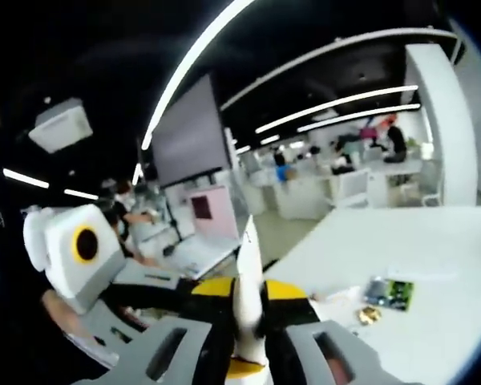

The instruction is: Arrange the skincare products in the storage area until every visible bottle or jar stands upright without overlapping.

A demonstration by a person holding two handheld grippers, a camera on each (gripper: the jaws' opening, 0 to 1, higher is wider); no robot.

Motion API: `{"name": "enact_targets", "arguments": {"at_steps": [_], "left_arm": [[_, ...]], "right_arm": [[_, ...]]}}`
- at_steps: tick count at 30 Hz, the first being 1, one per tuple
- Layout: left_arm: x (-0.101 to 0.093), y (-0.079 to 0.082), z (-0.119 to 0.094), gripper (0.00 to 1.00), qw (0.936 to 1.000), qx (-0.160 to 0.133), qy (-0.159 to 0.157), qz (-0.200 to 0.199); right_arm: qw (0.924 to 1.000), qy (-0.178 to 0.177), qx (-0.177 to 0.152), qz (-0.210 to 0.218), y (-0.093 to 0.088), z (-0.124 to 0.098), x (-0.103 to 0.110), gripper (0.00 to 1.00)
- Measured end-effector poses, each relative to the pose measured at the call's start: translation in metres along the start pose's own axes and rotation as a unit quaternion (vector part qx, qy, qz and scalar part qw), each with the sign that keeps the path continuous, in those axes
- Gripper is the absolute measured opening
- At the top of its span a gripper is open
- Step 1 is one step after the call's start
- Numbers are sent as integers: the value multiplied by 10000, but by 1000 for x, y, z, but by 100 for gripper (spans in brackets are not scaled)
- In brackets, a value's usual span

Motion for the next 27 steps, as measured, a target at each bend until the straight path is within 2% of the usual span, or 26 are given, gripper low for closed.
{"name": "enact_targets", "arguments": {"at_steps": [2,5,9,12,15,21,24,27], "left_arm": [[-2,6,0,30,9999,-71,1,112],[-6,8,2,30,9998,-173,-23,128],[-8,9,1,29,9994,-199,-261,-146],[-8,13,-2,30,9994,-203,-265,53],[-8,17,-3,30,9994,-206,-260,43],[-9,25,-1,41,9981,-347,-302,-414],[-7,26,4,43,9978,-362,-276,-475],[-8,26,8,44,9965,-319,-468,-618]], "right_arm": [[9999,36,-92,22,3,-4,-1,4],[9999,79,-42,-98,6,-9,-3,4],[9995,152,54,-278,4,-13,-5,4],[9992,238,-26,-335,5,-16,-6,4],[9989,328,-69,-319,8,-18,-12,4],[9976,551,-22,-420,13,-27,-22,4],[9963,736,-12,-444,15,-30,-27,4],[9932,984,-1,-615,18,-34,-30,4]]}}
Point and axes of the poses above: the point that each gripper's makers call its tool centre point, and the gripper's own axes: z roughly forward along the fingers, x roughly to its left, y roughly out of its top, the point moved 6 cm from there along -z, roughly backward along the fingers, and after that the axes turned 3 degrees about x, right-handed, at the moved point
